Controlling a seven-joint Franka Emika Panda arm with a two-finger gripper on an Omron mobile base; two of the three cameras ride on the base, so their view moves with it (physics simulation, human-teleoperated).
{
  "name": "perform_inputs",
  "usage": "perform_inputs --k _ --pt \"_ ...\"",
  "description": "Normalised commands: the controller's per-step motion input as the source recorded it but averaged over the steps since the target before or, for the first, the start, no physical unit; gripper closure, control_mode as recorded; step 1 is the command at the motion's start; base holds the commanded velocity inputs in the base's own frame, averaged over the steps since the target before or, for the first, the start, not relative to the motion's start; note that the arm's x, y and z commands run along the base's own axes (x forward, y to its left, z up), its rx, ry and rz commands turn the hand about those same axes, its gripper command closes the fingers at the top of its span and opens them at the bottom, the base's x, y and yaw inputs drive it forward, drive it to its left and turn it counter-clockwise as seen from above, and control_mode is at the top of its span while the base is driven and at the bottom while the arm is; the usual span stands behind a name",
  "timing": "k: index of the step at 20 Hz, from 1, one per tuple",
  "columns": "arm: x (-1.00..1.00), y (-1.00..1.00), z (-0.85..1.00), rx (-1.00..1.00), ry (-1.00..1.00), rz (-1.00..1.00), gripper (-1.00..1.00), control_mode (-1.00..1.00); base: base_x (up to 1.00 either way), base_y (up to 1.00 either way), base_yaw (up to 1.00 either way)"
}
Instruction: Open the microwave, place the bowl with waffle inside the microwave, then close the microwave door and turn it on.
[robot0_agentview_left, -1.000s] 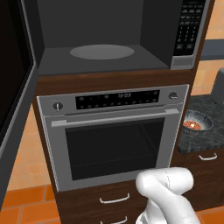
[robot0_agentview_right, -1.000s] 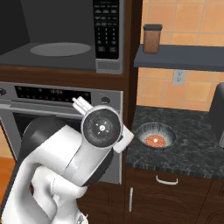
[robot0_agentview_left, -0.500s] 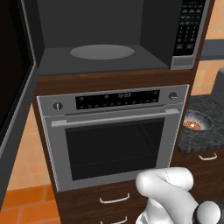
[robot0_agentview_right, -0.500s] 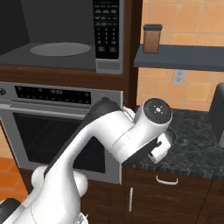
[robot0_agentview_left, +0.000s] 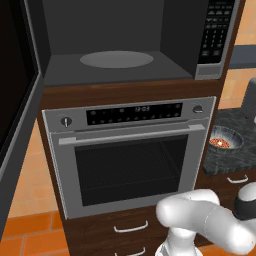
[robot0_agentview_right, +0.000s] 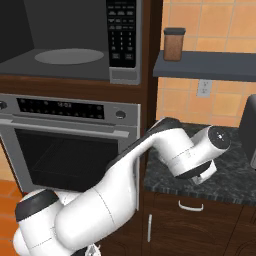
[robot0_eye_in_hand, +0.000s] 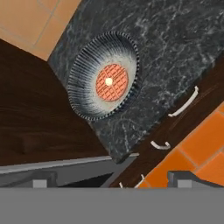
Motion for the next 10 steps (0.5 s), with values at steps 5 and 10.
perform_inputs --k 5,10 --pt "0.93 -0.24 -0.75 0.07 0.0 0.0 -1.0 -1.0 0.0 0.0 0.0" --pt "0.6 -0.28 -0.98 0.04 0.03 0.0 -1.0 -1.0 0.0 0.0 0.0"
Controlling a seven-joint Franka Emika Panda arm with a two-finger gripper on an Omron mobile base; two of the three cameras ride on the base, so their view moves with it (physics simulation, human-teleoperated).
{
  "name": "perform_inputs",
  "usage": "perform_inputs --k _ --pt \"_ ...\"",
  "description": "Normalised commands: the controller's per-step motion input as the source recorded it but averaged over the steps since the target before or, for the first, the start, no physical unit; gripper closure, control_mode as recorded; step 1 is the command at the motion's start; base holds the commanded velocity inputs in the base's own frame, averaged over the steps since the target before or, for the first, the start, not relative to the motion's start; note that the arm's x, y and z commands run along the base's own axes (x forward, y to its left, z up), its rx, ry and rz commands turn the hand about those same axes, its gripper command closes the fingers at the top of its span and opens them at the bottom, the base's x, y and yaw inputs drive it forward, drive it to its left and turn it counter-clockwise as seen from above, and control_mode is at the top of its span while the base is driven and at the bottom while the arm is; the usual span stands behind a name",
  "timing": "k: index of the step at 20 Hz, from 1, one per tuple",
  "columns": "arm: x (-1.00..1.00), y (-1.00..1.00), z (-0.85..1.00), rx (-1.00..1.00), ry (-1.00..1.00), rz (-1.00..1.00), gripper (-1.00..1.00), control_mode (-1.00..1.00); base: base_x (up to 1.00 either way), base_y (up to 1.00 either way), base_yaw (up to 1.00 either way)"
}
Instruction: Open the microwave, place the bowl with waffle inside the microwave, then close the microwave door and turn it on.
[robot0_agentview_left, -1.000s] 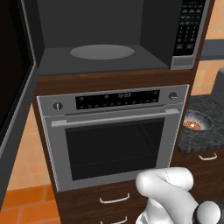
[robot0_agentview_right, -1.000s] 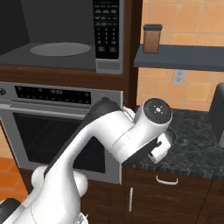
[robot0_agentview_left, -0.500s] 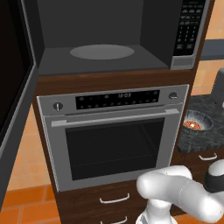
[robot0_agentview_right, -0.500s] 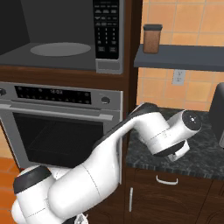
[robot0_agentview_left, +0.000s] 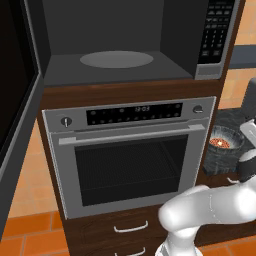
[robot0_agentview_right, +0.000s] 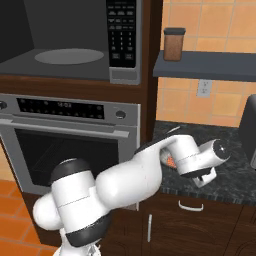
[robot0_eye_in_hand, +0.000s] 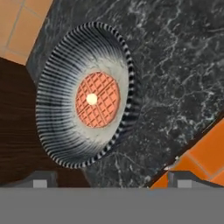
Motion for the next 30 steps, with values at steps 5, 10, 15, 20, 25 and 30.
perform_inputs --k 5,10,15,20,25,30 --pt "0.47 -0.17 -0.55 0.04 0.05 0.0 -1.0 -1.0 0.0 0.0 0.0" --pt "0.52 -0.05 -0.31 0.04 0.08 0.0 -1.0 -1.0 0.0 0.0 0.0" --pt "0.27 -0.02 -0.42 0.02 0.1 0.0 -1.0 -1.0 0.0 0.0 0.0" --pt "0.04 0.0 -0.13 0.0 0.01 0.0 -1.0 -1.0 0.0 0.0 0.0" --pt "0.0 0.0 0.0 0.0 0.0 0.0 -1.0 -1.0 0.0 0.0 0.0" --pt "0.0 0.0 0.0 0.0 0.0 0.0 -1.0 -1.0 0.0 0.0 0.0"
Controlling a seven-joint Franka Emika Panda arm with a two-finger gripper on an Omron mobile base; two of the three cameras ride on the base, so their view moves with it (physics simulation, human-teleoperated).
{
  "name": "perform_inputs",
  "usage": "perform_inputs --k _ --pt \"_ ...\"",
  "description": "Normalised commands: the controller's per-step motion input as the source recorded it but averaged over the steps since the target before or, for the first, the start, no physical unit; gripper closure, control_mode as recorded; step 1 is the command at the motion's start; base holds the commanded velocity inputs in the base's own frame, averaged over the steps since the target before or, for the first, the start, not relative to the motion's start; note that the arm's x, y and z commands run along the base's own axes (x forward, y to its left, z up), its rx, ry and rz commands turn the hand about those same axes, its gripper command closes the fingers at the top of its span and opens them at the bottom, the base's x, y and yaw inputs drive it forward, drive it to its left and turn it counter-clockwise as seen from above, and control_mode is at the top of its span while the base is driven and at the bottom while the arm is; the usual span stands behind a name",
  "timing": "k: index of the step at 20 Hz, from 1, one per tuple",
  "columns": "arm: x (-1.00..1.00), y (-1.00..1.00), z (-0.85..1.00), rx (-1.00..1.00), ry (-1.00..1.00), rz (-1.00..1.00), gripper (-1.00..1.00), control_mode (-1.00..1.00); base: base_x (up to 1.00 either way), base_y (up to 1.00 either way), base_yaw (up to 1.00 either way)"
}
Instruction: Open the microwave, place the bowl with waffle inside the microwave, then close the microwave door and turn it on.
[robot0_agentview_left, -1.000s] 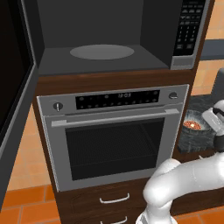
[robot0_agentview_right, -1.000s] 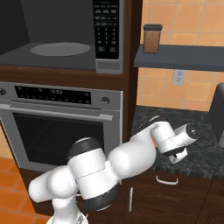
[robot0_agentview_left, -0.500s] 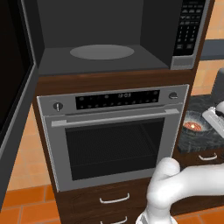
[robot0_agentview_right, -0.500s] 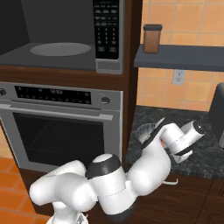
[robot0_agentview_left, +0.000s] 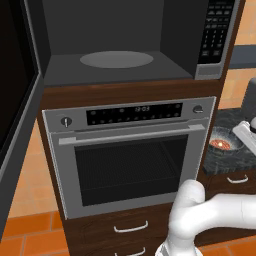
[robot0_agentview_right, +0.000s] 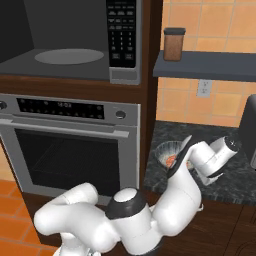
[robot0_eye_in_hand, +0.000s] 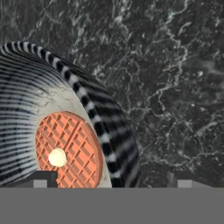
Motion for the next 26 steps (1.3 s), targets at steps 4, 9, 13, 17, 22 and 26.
perform_inputs --k 4,9,13,17,22,26 --pt "0.0 0.0 0.0 0.0 0.0 0.0 1.0 -1.0 0.0 0.0 0.0" --pt "0.0 0.0 0.0 0.0 0.0 0.0 1.0 -1.0 0.0 0.0 0.0" --pt "0.0 0.0 0.0 0.0 0.0 0.0 1.0 -1.0 0.0 0.0 0.0" --pt "0.0 0.0 0.0 0.0 0.0 0.0 1.0 -1.0 0.0 0.0 0.0" --pt "-0.42 -0.22 0.02 0.0 0.0 -0.11 1.0 -1.0 0.0 0.0 0.0" --pt "-0.7 -0.35 0.44 0.0 -0.01 -0.22 1.0 -1.0 0.0 0.0 0.0"
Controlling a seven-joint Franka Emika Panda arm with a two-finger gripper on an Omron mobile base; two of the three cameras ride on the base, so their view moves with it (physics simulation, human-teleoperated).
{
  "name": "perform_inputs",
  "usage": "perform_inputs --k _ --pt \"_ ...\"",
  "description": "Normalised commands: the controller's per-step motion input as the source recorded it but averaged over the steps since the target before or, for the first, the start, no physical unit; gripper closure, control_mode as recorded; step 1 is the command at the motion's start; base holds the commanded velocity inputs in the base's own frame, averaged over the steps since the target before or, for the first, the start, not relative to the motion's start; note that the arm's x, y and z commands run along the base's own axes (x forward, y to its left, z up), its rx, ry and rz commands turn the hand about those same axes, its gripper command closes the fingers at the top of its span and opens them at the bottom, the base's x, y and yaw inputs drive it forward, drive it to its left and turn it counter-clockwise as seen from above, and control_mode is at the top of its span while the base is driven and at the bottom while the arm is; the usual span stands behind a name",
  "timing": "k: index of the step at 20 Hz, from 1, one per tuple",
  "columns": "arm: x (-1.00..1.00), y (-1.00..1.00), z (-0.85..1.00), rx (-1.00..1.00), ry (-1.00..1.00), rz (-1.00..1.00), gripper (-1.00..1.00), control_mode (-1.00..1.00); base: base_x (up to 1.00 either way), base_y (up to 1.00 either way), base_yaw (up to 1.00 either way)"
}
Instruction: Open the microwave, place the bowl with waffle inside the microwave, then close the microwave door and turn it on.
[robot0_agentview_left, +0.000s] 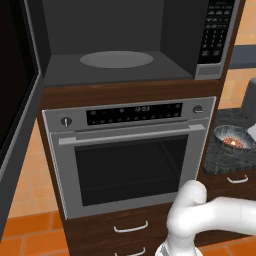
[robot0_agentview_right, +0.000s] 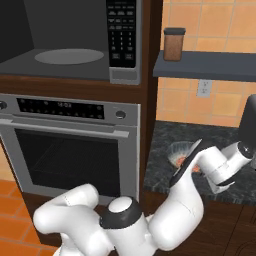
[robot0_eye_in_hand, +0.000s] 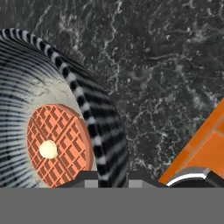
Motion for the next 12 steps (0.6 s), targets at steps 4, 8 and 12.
perform_inputs --k 4,8,12 --pt "-0.6 -0.09 0.8 0.0 -0.03 -0.23 1.0 -1.0 0.0 0.0 0.0" --pt "-0.6 0.41 0.81 -0.01 -0.03 -0.1 1.0 -1.0 0.0 0.0 0.0" --pt "-0.67 0.91 0.47 -0.1 -0.11 -0.03 1.0 -1.0 0.0 0.0 0.0"
